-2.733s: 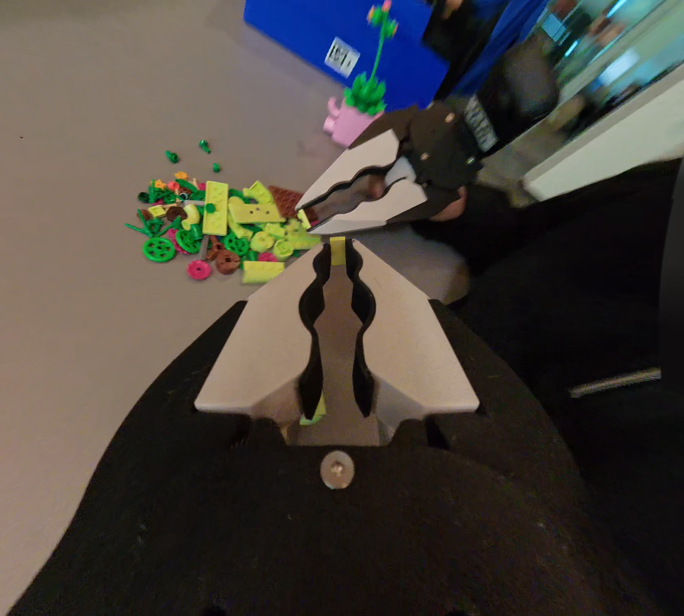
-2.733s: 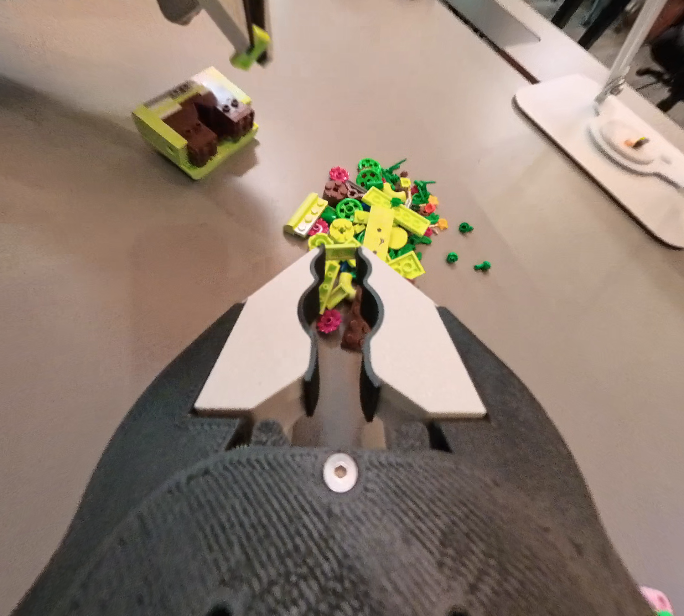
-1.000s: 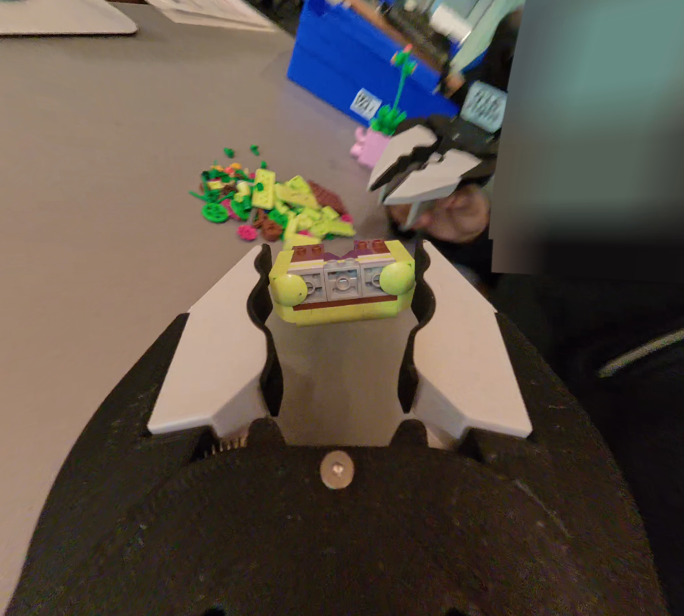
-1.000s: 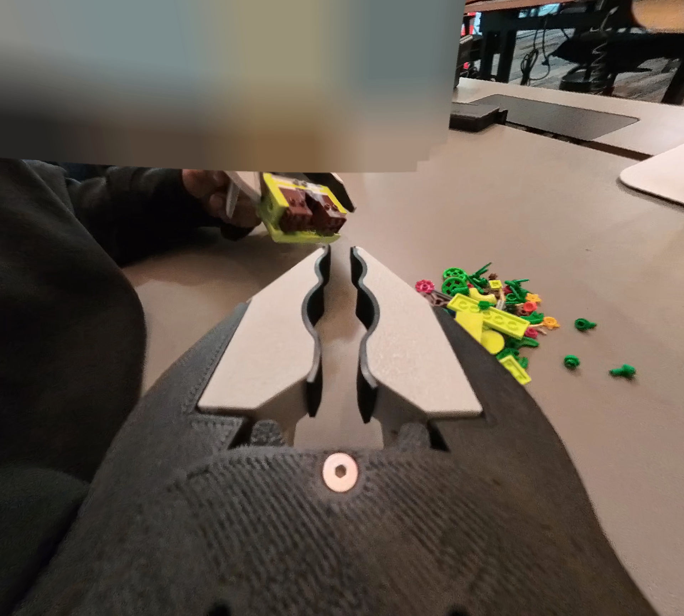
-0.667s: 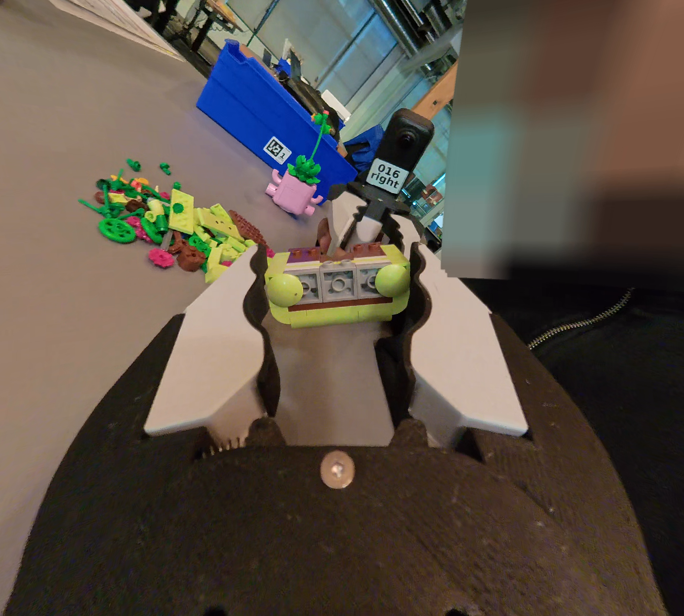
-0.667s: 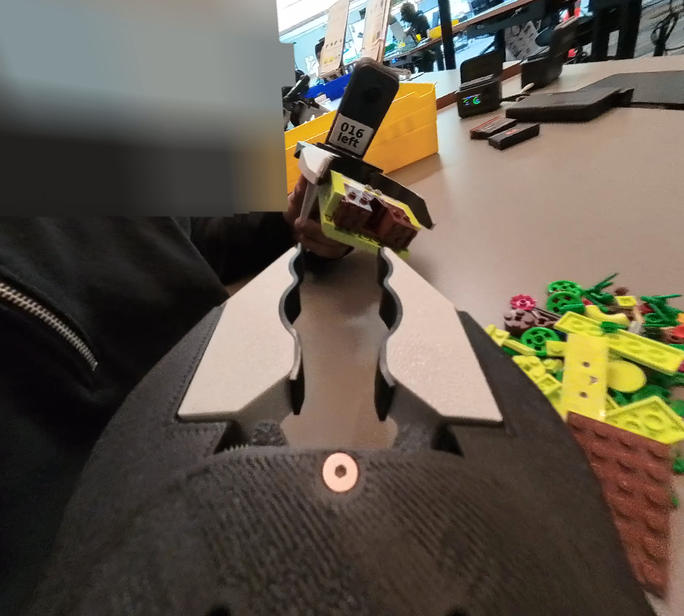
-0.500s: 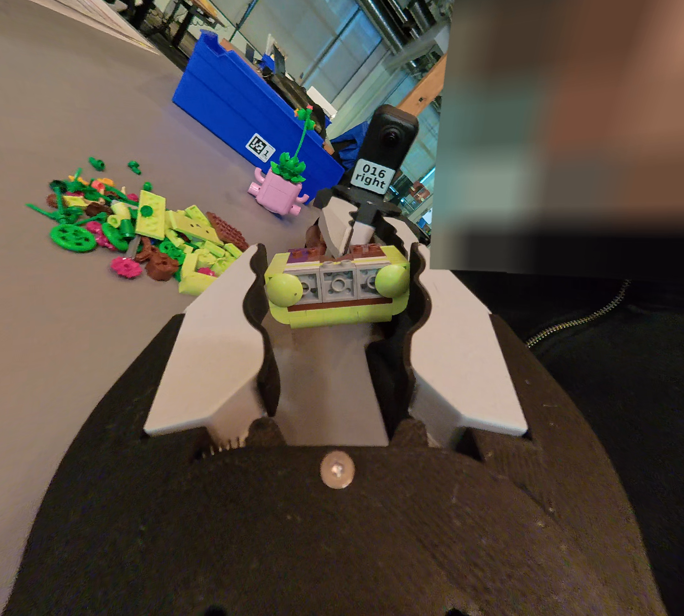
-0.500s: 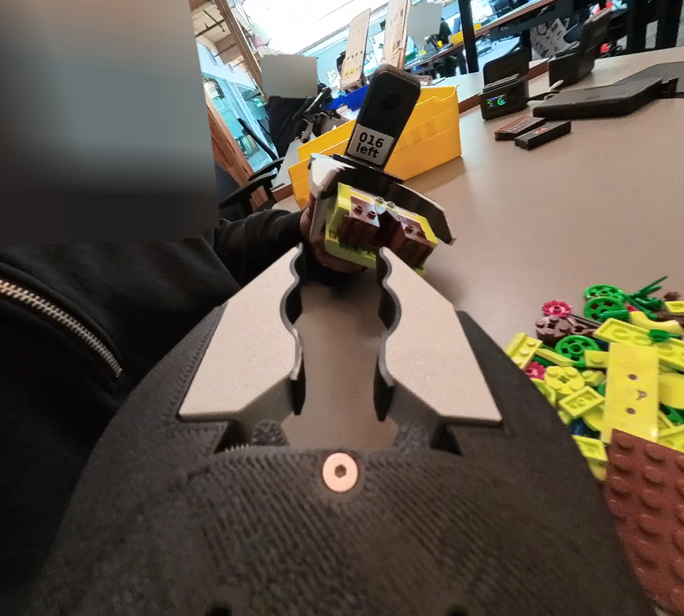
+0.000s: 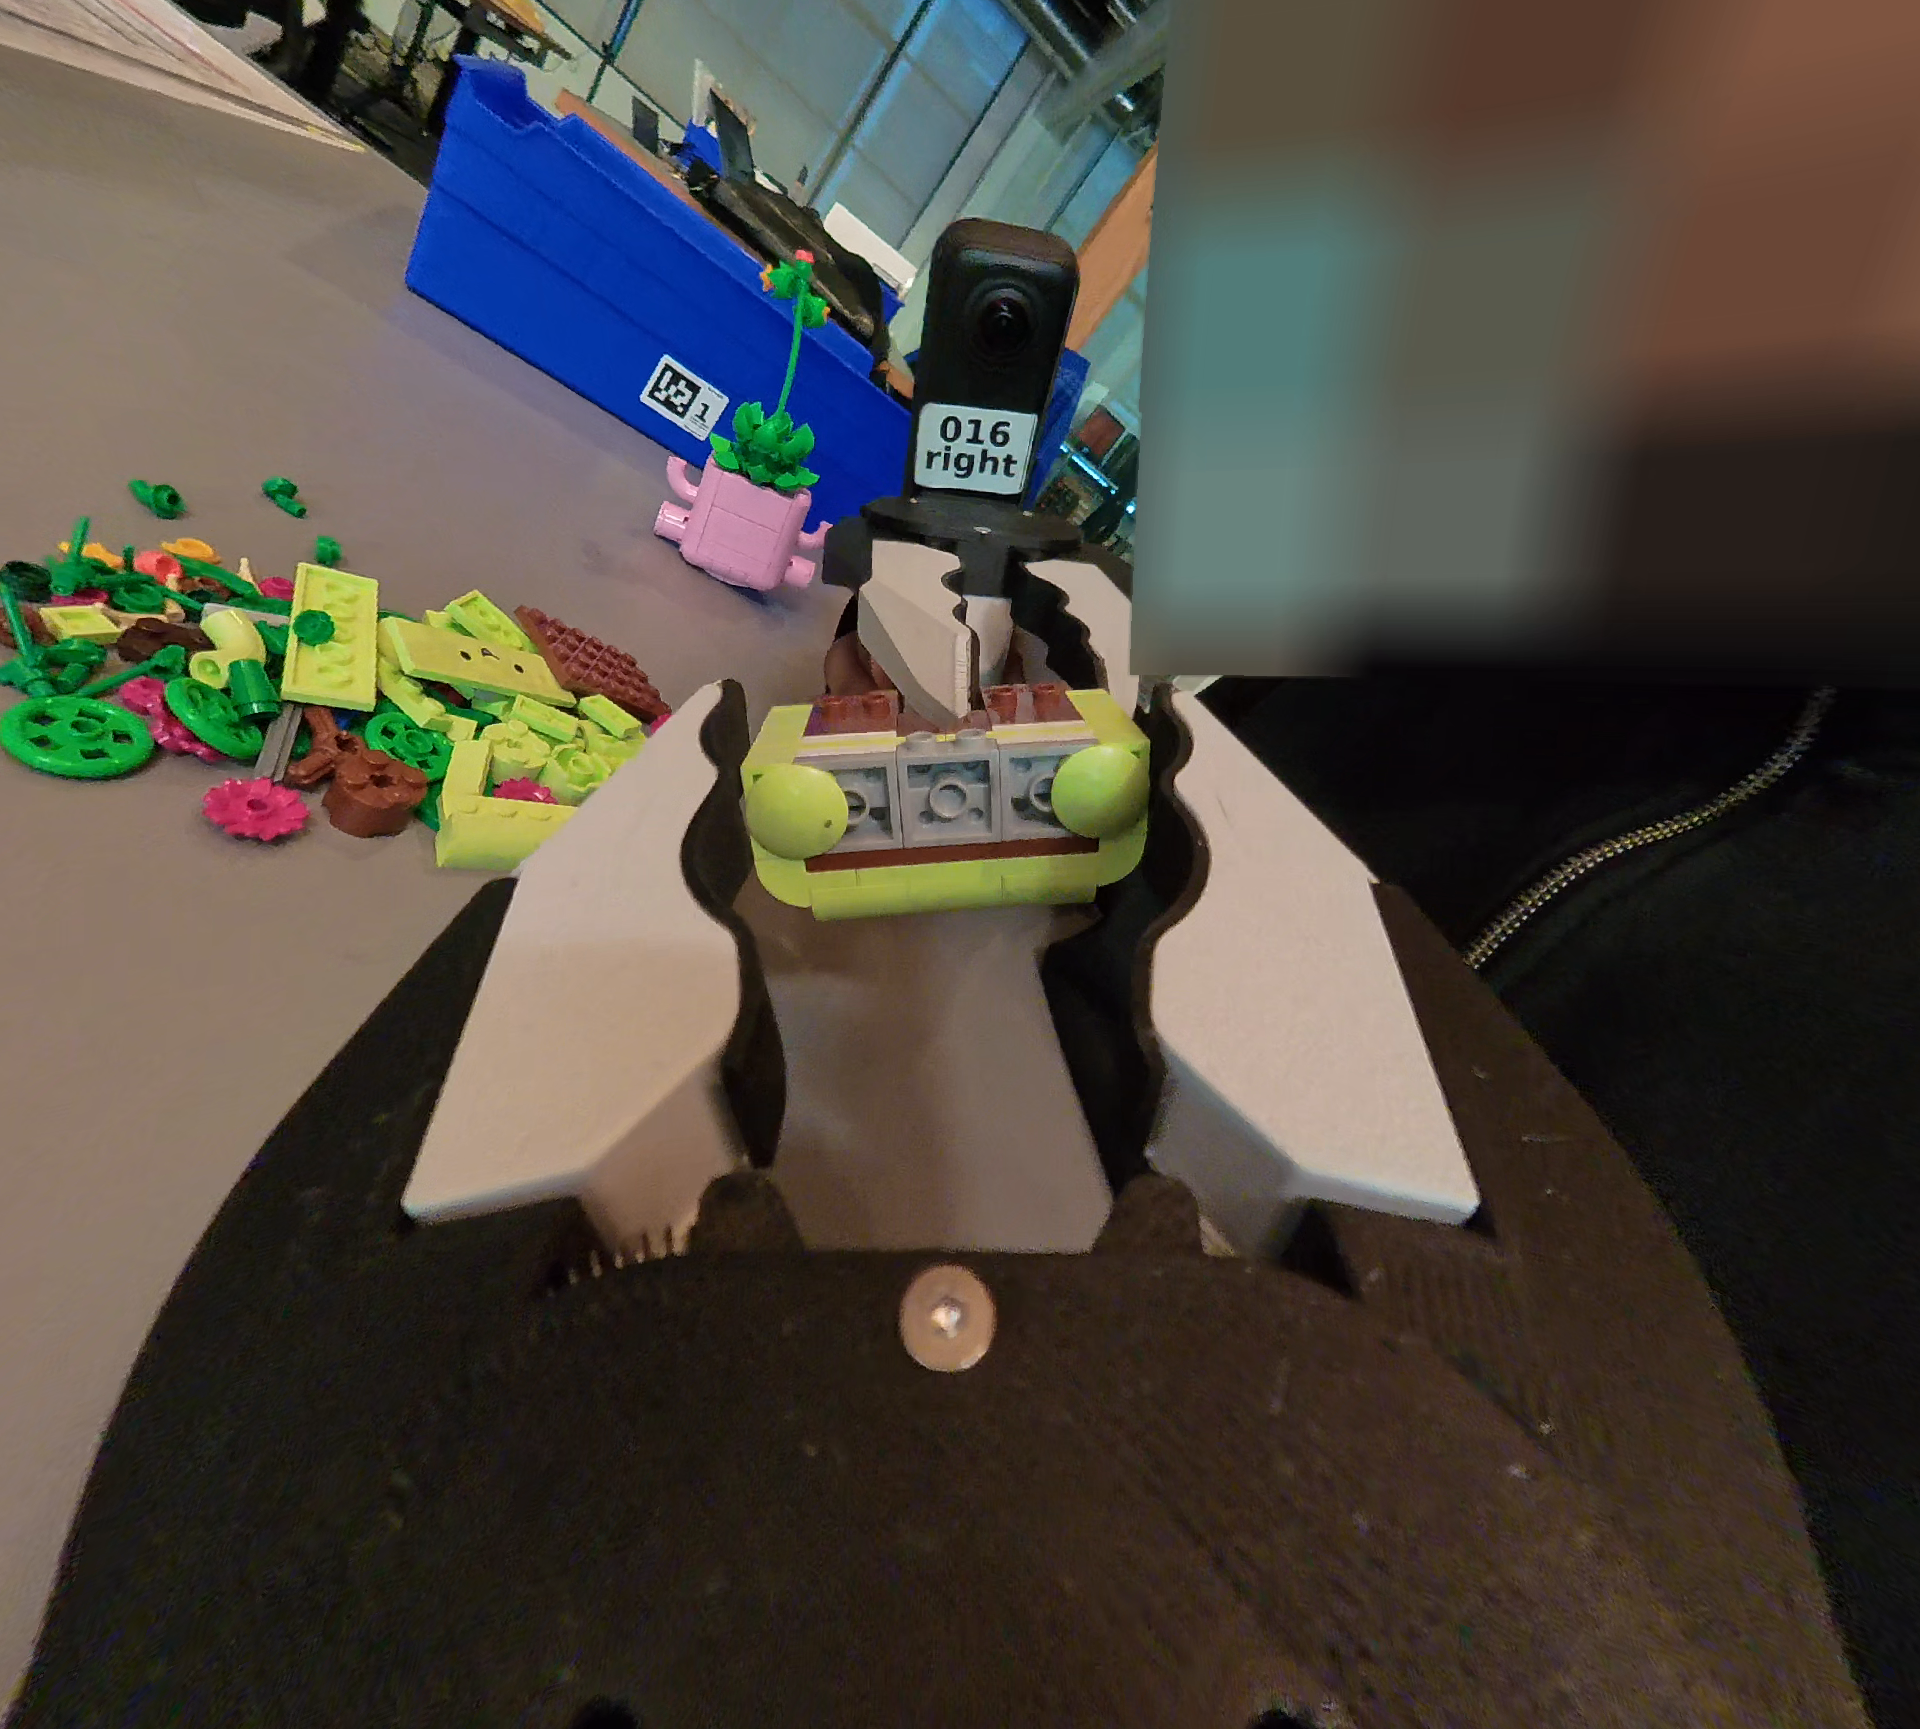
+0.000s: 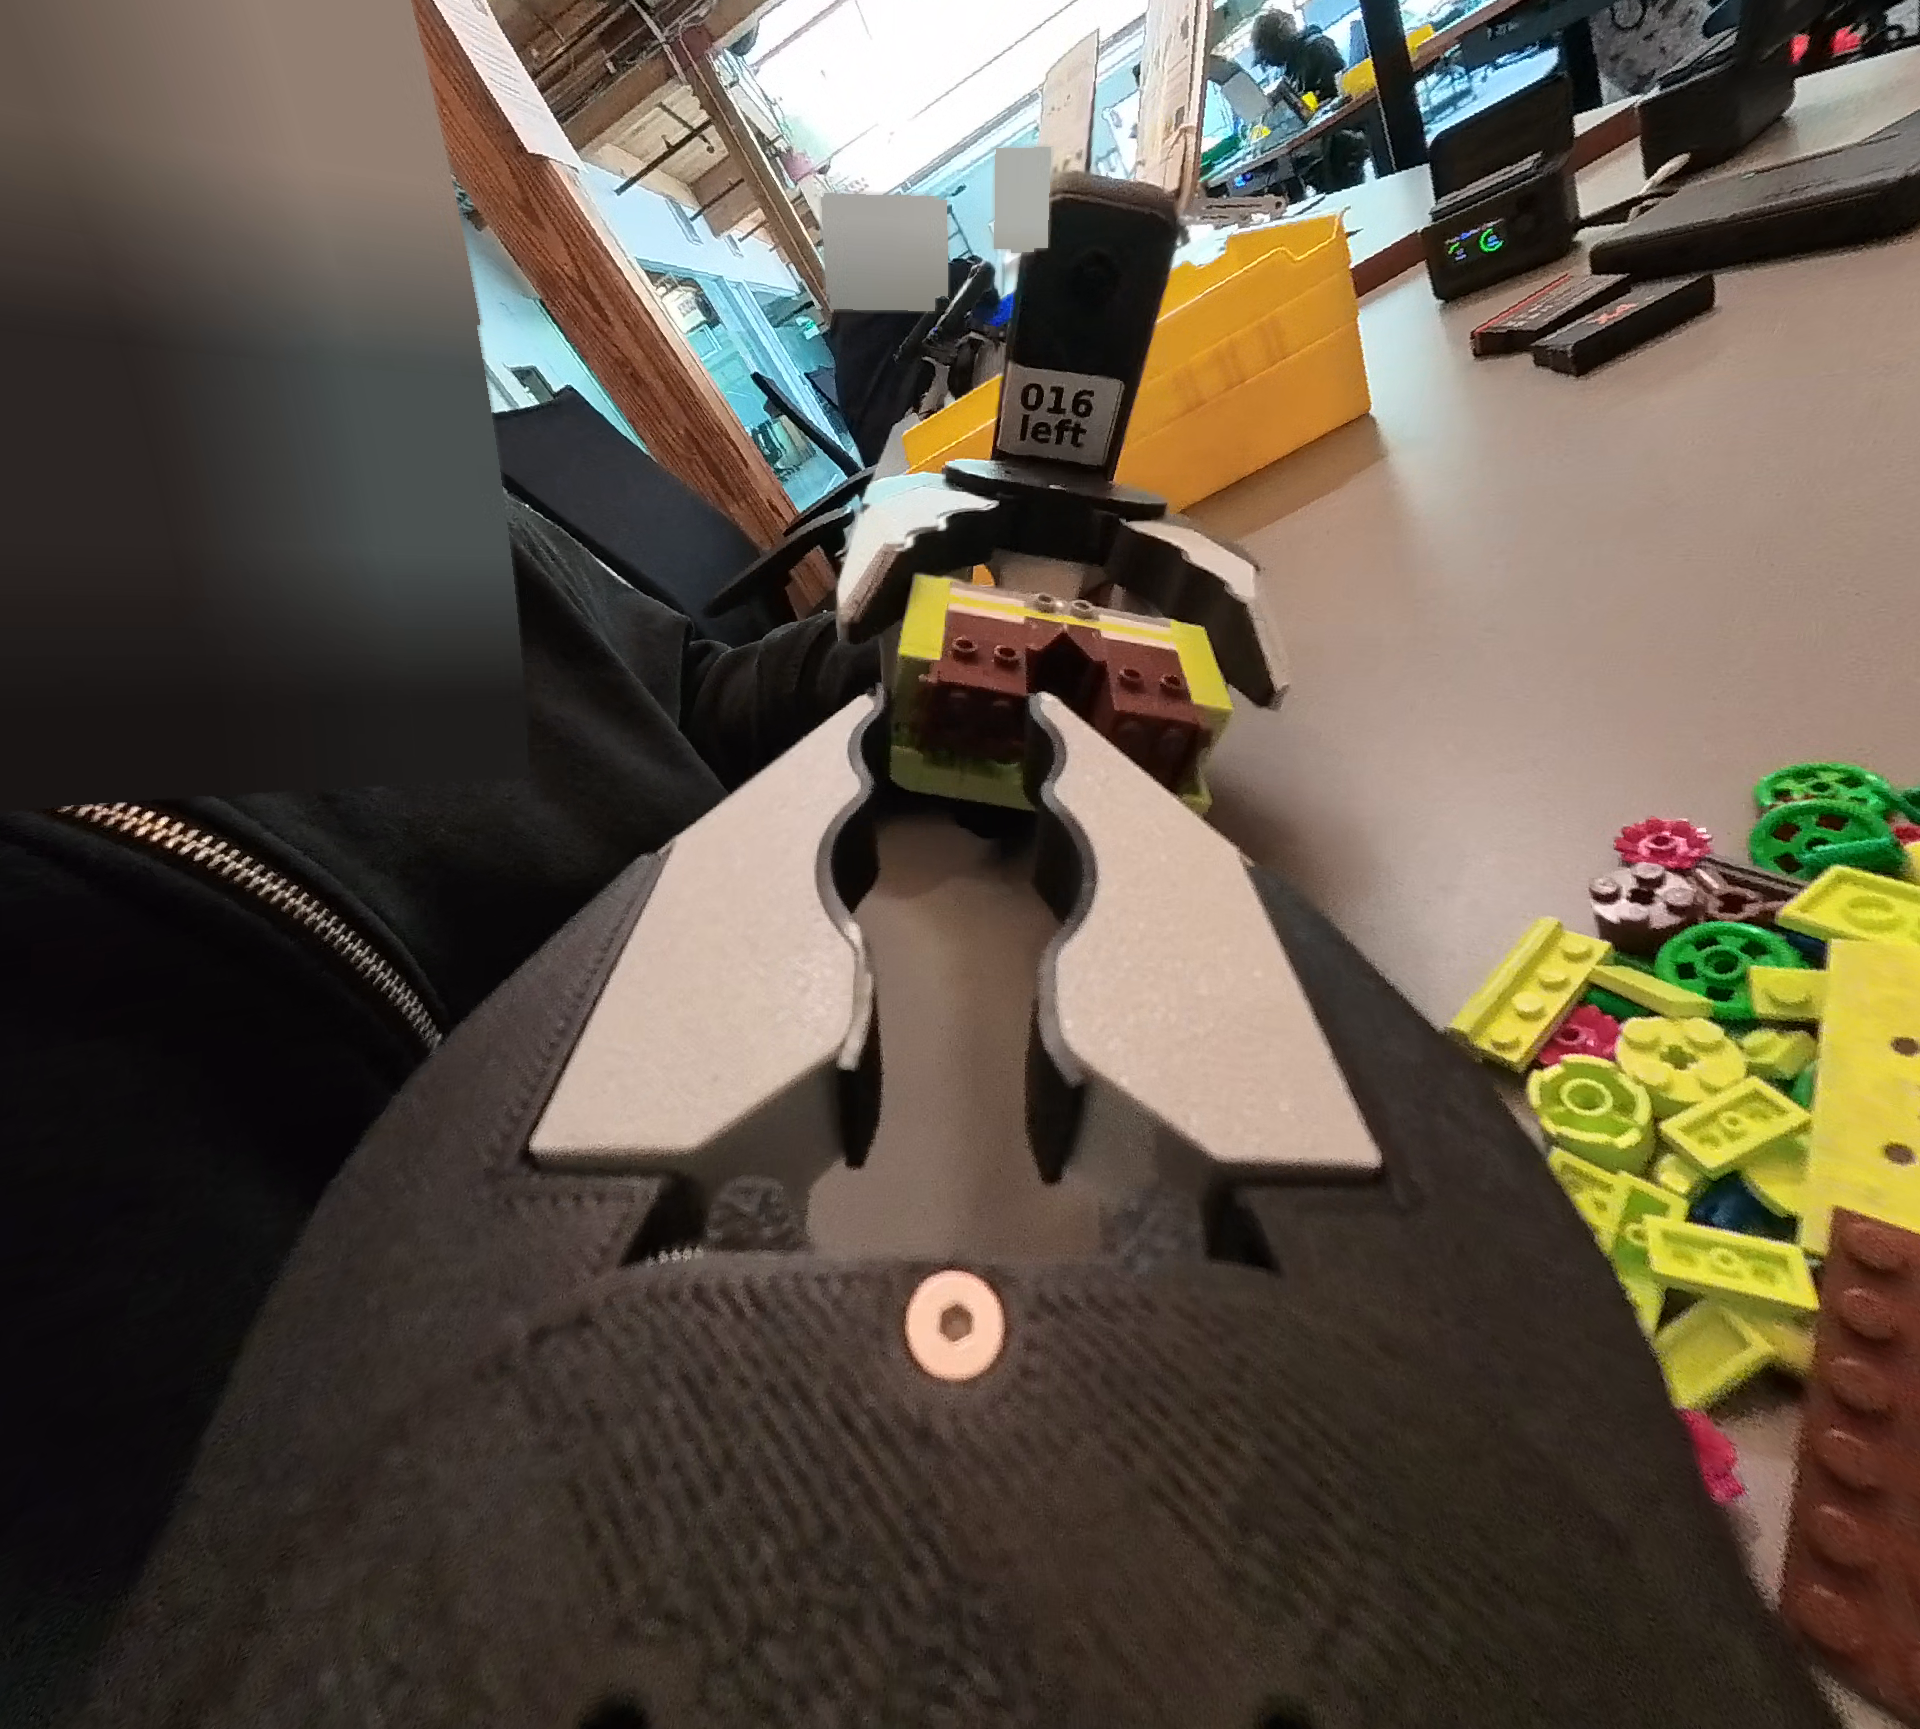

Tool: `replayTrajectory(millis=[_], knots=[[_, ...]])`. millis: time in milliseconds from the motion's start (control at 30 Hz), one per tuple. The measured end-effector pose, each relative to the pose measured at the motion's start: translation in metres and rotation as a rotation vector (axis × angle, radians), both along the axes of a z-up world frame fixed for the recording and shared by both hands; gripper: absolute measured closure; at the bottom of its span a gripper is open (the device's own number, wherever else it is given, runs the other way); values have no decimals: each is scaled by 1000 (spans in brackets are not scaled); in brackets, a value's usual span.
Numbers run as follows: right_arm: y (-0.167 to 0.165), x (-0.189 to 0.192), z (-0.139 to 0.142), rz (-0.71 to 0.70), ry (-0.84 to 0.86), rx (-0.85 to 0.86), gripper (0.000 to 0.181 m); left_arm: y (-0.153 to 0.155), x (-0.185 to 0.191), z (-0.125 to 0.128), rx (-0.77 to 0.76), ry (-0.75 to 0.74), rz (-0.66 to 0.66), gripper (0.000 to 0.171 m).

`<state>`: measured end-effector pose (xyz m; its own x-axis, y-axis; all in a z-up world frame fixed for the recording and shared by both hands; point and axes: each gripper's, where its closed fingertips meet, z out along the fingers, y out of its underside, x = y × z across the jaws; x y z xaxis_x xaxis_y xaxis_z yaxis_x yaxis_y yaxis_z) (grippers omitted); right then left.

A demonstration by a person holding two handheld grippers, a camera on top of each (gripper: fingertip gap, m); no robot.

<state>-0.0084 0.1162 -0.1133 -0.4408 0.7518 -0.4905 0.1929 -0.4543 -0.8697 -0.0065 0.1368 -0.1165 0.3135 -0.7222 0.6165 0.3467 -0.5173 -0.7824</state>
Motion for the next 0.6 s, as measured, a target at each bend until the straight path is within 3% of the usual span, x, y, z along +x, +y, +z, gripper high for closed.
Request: replayTrajectory(millis=[200,333,467,600], knots=[[-1,1,-3,1,-14,59,159,-3,1,-5,54,91,2,98],[-1,3,-7,-13,-28,151,160,-6,2,-16,97,245,14,91],[2,3,-19,-44,-83,297,164,-9,4,-26,125,378,17,80],[-1,1,-35,-41,-150,426,163,-11,7,-37,112,481,0,83]])
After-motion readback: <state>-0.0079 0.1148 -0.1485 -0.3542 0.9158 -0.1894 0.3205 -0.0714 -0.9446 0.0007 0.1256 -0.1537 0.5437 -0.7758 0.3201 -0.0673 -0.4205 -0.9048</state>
